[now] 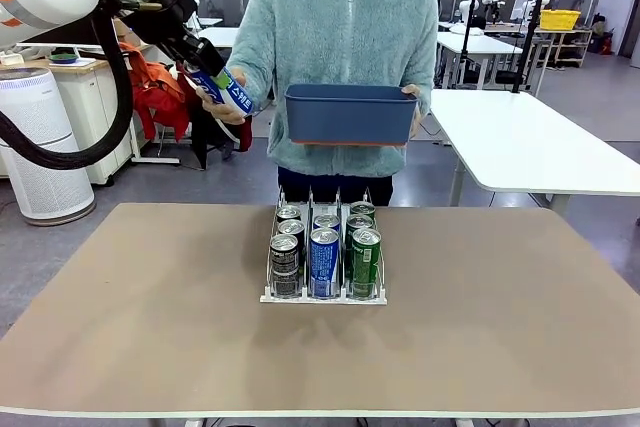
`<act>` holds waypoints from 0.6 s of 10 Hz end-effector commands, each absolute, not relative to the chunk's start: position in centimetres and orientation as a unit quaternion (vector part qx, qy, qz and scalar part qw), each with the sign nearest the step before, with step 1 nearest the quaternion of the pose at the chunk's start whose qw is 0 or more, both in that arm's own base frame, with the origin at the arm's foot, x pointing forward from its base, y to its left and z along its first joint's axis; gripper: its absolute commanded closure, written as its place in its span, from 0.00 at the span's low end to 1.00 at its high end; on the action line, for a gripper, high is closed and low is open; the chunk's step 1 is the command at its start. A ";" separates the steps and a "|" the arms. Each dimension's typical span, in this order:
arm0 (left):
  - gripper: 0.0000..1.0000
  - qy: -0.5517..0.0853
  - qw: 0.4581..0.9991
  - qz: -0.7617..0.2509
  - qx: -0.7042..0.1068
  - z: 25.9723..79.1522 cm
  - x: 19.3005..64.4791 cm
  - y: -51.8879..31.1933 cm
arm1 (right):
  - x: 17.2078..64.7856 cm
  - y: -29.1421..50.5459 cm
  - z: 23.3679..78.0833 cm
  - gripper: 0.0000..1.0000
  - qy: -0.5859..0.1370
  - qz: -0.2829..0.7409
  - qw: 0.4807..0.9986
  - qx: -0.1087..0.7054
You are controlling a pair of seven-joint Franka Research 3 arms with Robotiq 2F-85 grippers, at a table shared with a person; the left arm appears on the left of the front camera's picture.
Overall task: Fill the beverage cans into the dispenser.
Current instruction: Place the picked Ionic drink in the line of the Automatic Can Dispenser with the same cans.
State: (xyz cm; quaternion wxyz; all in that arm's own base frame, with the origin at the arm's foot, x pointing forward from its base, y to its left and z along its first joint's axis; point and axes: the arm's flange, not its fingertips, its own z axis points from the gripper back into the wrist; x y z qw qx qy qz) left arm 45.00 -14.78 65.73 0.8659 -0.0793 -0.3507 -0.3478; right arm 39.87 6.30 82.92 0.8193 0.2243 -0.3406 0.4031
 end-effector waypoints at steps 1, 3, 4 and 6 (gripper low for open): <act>0.56 -0.350 0.866 -0.349 -0.079 65.7 45.0 -14.7 | 39.8 6.2 83.0 0.00 -0.337 0.404 0.820 0.225; 0.56 -0.350 0.866 -0.349 -0.079 65.7 45.0 -14.7 | 39.8 6.2 83.0 0.00 -0.337 0.404 0.820 0.225; 0.56 -0.350 0.866 -0.349 -0.079 65.7 45.0 -14.7 | 39.8 6.2 83.0 0.00 -0.337 0.404 0.820 0.225; 0.56 -0.350 0.866 -0.349 -0.079 65.7 45.0 -14.7 | 39.8 6.2 83.0 0.00 -0.337 0.404 0.820 0.225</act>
